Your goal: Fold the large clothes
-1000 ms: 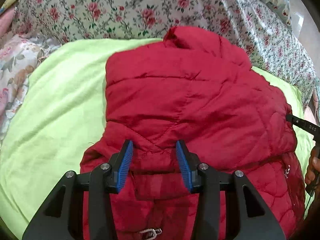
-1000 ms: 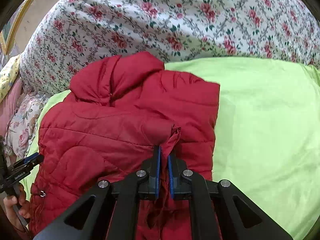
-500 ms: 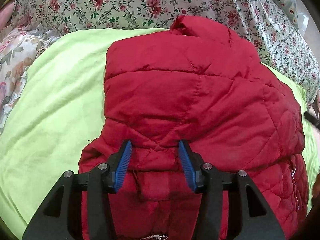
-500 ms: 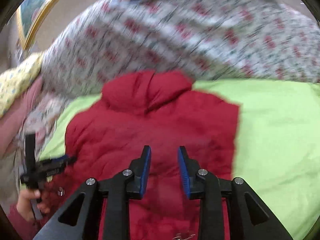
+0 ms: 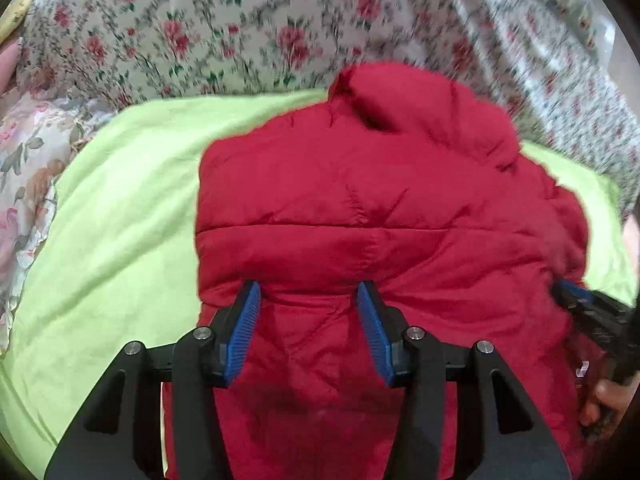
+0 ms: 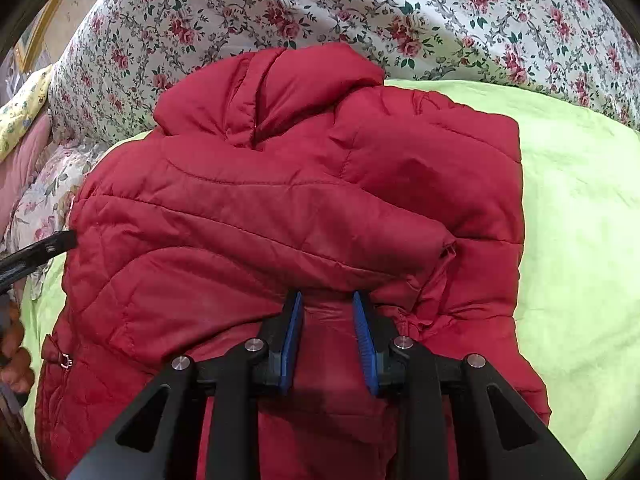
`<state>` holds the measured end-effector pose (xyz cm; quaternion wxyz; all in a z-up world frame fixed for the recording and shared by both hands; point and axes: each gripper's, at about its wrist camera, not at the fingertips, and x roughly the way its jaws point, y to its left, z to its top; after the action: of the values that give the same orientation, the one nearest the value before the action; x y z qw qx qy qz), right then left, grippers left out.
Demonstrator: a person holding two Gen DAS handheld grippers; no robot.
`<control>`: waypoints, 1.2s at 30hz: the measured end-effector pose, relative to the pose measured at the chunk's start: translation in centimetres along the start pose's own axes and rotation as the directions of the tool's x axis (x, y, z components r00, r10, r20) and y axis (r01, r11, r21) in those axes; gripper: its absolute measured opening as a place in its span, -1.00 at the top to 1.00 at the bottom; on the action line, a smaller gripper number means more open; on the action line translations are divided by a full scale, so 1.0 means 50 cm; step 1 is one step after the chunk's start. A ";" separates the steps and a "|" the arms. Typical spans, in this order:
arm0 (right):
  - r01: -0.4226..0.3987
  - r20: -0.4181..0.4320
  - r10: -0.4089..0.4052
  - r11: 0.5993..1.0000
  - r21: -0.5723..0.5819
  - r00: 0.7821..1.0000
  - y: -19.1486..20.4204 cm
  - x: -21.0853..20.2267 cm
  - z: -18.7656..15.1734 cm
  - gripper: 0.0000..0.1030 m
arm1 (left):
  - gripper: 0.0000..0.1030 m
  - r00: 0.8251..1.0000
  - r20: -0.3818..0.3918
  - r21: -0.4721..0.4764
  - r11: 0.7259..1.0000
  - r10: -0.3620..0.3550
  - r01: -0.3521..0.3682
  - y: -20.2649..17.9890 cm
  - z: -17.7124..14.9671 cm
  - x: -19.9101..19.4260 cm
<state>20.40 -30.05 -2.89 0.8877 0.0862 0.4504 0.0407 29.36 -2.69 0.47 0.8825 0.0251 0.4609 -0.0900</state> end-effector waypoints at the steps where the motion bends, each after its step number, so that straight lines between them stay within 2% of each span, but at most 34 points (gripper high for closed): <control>1: -0.007 -0.003 0.007 1.000 0.004 1.000 -0.003 0.000 -0.001 0.46 | -0.06 1.000 -0.007 0.004 1.000 0.016 -0.016 0.002 -0.005 0.018; 11: -0.018 -0.005 0.018 1.000 -0.007 1.000 -0.005 0.025 -0.004 0.46 | -0.29 1.000 -0.018 -0.040 0.999 -0.023 0.023 0.031 -0.017 0.049; 18: -0.044 -0.021 0.045 0.998 0.040 0.999 -0.012 0.008 0.004 0.46 | -0.30 1.000 -0.018 -0.043 0.999 -0.021 0.020 0.028 -0.019 0.038; 20: -0.053 -0.028 0.055 0.997 0.060 0.998 -0.015 -0.015 0.000 0.45 | -0.42 1.000 -0.015 -0.045 0.999 -0.027 0.026 0.034 -0.030 0.022; 25: -0.067 -0.052 0.068 0.997 0.024 0.996 -0.003 -0.079 -0.028 0.08 | -0.44 0.998 -0.014 -0.074 0.995 -0.065 0.064 0.074 -0.086 -0.032; 30: -0.058 -0.089 0.057 0.998 -0.016 0.994 0.006 -0.127 -0.077 -0.03 | -0.44 0.998 -0.048 -0.074 0.997 -0.039 0.035 0.104 -0.150 -0.077; 36: -0.065 -0.133 0.060 0.997 -0.037 0.989 0.007 -0.165 -0.150 -0.02 | -0.44 0.997 -0.073 -0.082 0.996 -0.035 0.029 0.135 -0.230 -0.122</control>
<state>9.47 -30.07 -0.64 0.8558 0.0790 0.5043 0.0834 17.88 6.25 -1.41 0.8636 -0.0147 0.4969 -0.0846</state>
